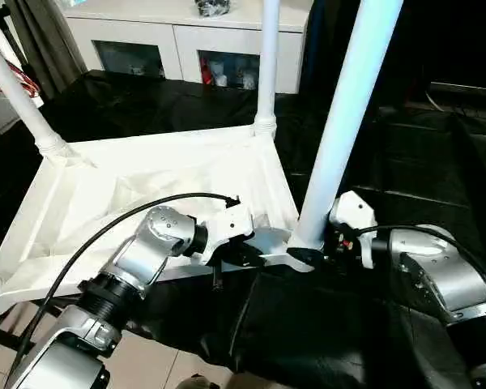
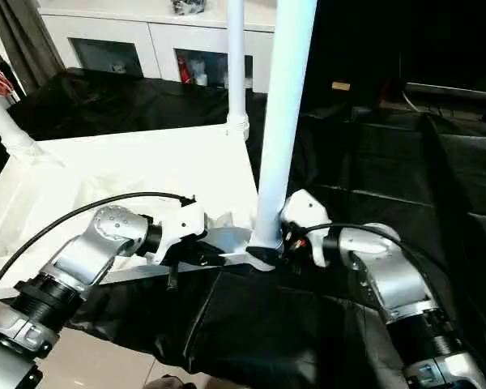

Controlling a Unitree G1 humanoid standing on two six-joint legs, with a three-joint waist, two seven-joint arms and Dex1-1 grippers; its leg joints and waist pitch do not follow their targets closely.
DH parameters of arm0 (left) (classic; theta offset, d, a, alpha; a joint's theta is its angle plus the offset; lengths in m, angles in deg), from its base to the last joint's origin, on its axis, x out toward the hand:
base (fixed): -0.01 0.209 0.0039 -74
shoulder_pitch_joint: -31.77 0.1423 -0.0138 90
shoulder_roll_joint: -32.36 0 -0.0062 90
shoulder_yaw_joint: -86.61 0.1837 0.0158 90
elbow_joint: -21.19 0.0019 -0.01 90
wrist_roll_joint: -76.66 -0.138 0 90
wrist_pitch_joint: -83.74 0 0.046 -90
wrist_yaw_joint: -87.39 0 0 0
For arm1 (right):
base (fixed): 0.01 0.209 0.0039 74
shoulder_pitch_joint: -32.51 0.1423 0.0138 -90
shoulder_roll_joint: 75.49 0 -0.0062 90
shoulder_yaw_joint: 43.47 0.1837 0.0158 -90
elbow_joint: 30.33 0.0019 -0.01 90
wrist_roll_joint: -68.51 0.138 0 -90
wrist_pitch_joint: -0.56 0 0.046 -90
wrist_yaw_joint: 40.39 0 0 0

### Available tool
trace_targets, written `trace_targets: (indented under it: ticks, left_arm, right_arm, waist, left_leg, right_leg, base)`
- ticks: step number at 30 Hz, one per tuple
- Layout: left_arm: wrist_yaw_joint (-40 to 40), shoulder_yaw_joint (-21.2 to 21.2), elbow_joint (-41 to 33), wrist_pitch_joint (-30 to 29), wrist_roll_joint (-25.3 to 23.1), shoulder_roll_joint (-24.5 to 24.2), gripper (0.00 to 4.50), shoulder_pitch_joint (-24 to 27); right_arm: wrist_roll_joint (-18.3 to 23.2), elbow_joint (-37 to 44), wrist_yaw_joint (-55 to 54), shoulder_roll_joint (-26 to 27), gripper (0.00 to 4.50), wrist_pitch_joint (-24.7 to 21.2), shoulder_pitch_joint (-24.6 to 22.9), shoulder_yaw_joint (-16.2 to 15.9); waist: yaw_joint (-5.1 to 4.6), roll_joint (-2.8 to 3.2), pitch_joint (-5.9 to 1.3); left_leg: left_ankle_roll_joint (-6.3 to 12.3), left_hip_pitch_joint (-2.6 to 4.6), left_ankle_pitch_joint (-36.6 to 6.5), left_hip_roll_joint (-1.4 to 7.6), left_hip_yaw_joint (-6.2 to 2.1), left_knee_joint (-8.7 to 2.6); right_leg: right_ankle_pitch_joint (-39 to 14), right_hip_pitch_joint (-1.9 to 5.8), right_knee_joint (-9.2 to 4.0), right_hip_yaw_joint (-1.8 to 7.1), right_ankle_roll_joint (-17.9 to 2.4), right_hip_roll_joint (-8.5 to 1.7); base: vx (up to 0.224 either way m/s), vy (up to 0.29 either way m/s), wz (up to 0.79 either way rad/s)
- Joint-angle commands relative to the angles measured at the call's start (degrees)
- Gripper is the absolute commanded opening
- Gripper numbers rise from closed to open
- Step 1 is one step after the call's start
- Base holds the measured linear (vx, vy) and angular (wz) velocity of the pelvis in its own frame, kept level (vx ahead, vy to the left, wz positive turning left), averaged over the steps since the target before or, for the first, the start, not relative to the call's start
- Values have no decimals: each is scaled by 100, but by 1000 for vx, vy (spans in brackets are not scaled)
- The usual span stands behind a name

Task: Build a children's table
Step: Insert table leg to table base

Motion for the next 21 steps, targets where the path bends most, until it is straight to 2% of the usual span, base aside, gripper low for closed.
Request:
trace_targets:
  ticks: [1,4,6,17,19,20,21]
  left_arm:
    - [-230,81,-307,150,132,-43,0,-10]
    - [-244,74,-320,147,112,-46,0,11]
    - [-241,69,-320,137,104,-48,0,21]
    - [-94,36,-234,19,80,-4,0,33]
    - [350,-91,19,-140,0,193,0,-91]
    - [797,-198,286,-220,-88,380,0,-239]
    - [1157,-285,501,-301,-156,531,0,-364]
  right_arm:
    - [-75,85,-3,-68,322,-78,37,-21]
    - [-68,102,26,-62,309,-122,42,-42]
    - [-67,95,31,-54,283,-134,59,-61]
    - [-11,27,61,39,272,-203,11,-75]
    - [18,-164,-279,278,272,-292,8,32]
    - [-36,-433,-774,534,272,-384,86,154]
    - [-94,-649,-1161,728,272,-434,153,240]
  waist:
    - [4,-87,-416]
    - [4,-98,-414]
    - [9,-92,-415]
    - [5,-104,-395]
    - [-5,-105,-391]
    - [-29,-95,-379]
    - [-48,-116,-362]
  left_leg:
    - [684,93,-124,334,-114,-311]
    - [710,84,-120,330,-109,-305]
    - [702,88,-116,329,-113,-303]
    - [588,93,-339,323,-106,-304]
    - [545,92,-379,317,-106,-307]
    - [507,91,-438,303,-95,-307]
    - [383,117,-623,276,-88,-318]
  right_leg:
    - [438,339,-272,273,-1460,-488]
    - [396,340,-276,270,-1457,-489]
    - [320,340,-275,267,-1447,-488]
    - [-114,323,-301,278,-1393,-488]
    - [-188,316,-311,279,-1397,-489]
    - [-285,286,-323,281,-1410,-482]
    - [-594,282,-376,274,-1385,-476]
  base:
    - [0,0,0]
    - [0,0,0]
    - [0,0,0]
    - [0,0,0]
    - [0,0,0]
    - [0,0,0]
    - [0,0,0]
